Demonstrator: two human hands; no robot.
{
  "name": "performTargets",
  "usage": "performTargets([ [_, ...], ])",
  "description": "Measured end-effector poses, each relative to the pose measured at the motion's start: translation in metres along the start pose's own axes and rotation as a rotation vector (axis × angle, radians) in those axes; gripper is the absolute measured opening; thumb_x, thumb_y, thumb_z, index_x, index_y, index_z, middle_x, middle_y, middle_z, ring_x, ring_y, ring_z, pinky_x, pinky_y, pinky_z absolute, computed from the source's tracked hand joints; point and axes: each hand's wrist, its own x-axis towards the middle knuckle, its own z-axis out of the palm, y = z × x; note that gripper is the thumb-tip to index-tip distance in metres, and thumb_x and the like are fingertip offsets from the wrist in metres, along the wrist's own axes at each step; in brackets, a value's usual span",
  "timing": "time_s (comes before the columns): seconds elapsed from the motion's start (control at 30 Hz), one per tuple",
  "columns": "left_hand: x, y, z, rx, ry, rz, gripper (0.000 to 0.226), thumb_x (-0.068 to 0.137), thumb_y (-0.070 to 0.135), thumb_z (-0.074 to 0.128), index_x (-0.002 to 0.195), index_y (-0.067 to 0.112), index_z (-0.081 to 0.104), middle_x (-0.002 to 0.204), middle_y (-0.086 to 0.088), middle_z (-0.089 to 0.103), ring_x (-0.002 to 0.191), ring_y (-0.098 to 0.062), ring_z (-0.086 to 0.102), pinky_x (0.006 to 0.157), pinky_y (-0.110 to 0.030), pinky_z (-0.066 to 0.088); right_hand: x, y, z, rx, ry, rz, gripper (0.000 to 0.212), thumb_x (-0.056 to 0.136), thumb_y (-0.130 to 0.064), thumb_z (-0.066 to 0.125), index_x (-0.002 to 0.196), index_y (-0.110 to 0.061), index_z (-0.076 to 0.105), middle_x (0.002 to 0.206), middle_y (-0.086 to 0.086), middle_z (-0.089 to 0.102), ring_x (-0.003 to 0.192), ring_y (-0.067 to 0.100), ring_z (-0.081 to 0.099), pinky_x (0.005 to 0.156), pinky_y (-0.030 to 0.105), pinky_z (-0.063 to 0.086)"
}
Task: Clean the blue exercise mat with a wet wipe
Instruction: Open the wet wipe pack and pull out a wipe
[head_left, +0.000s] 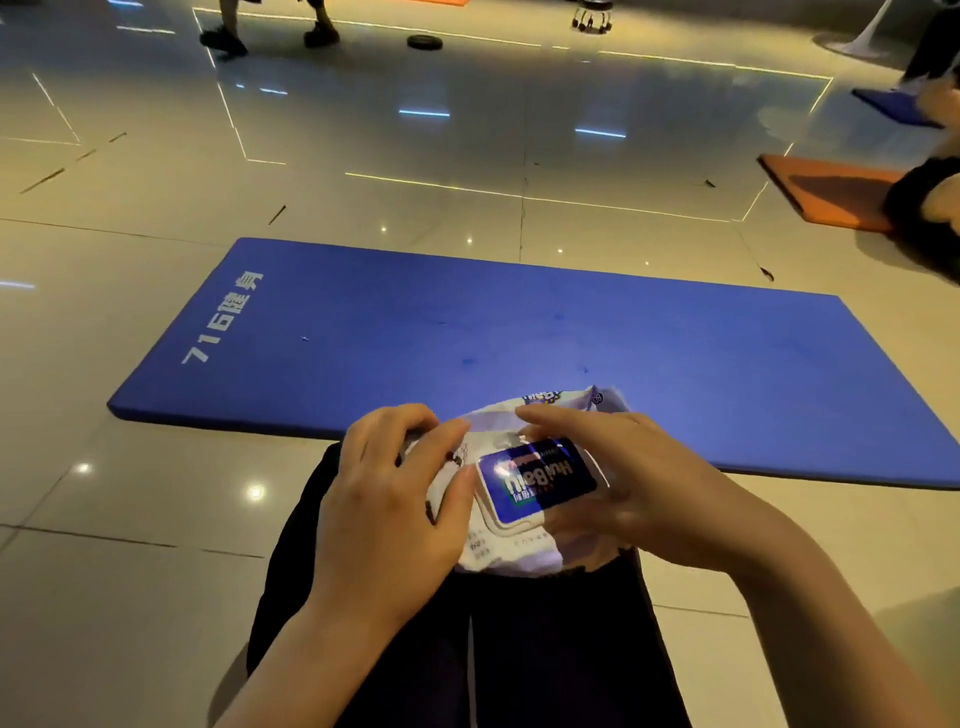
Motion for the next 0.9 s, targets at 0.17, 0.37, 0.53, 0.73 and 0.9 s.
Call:
performTargets([
  [0.17, 0.010, -0.001, 0.001, 0.000, -0.164, 0.128, 0.051, 0.088, 0.059, 0.046, 0.131, 0.033, 0.049, 0.136, 0.007, 0.052, 0.120, -0.010, 0.049, 0.093, -0.034, 0.048, 0.007, -0.006, -0.010, -0.236, -0.042, -0.051, 0.062, 0.091, -0.018, 0.067, 0.140, -0.046, 0.041, 0.142, -0.028, 0.037, 0.131, -0.002, 0.032, 0.106, 0.024, 0.041],
  [0.37, 0.000, 0.007, 0.022, -0.001, -0.176, -0.013, 0.074, 0.084, 0.078, 0.033, 0.135, 0.026, 0.046, 0.131, 0.001, 0.059, 0.112, -0.007, 0.054, 0.074, -0.017, 0.051, -0.013, -0.003, 0.038, -0.331, 0.578, 0.001, 0.037, 0.090, -0.051, 0.058, 0.108, -0.019, 0.066, 0.100, 0.002, 0.071, 0.081, 0.008, 0.055, 0.066, 0.005, 0.031],
  [0.53, -0.019, 0.027, 0.023, -0.050, -0.111, 0.029, 0.059, 0.090, 0.064, 0.035, 0.139, 0.032, 0.041, 0.135, 0.005, 0.054, 0.127, -0.017, 0.048, 0.076, -0.018, 0.053, -0.005, -0.016, 0.053, -0.064, 0.381, 0.365, 0.091, 0.062, -0.089, 0.008, 0.127, -0.040, 0.047, 0.122, -0.022, 0.057, 0.089, -0.003, 0.048, 0.075, 0.004, 0.039],
  [0.73, -0.025, 0.025, -0.004, -0.117, -0.028, 0.076, 0.040, 0.089, 0.055, 0.050, 0.121, 0.031, 0.055, 0.131, 0.010, 0.057, 0.117, -0.006, 0.057, 0.074, -0.023, 0.059, 0.010, -0.021, 0.020, -0.102, 0.186, 0.326, 0.059, 0.055, -0.086, 0.045, 0.097, -0.045, 0.045, 0.091, -0.027, 0.046, 0.095, 0.002, 0.051, 0.098, 0.031, 0.043],
  [0.9, 0.019, 0.008, -0.021, -0.248, -0.043, 0.122, 0.029, 0.091, 0.047, 0.054, 0.112, 0.027, 0.058, 0.126, 0.013, 0.057, 0.121, -0.012, 0.054, 0.085, -0.022, 0.054, 0.015, -0.008, 0.009, -0.078, -0.069, 0.172, 0.071, 0.081, -0.062, 0.060, 0.144, -0.047, 0.028, 0.137, -0.038, 0.031, 0.118, -0.015, 0.023, 0.119, 0.038, 0.019],
])
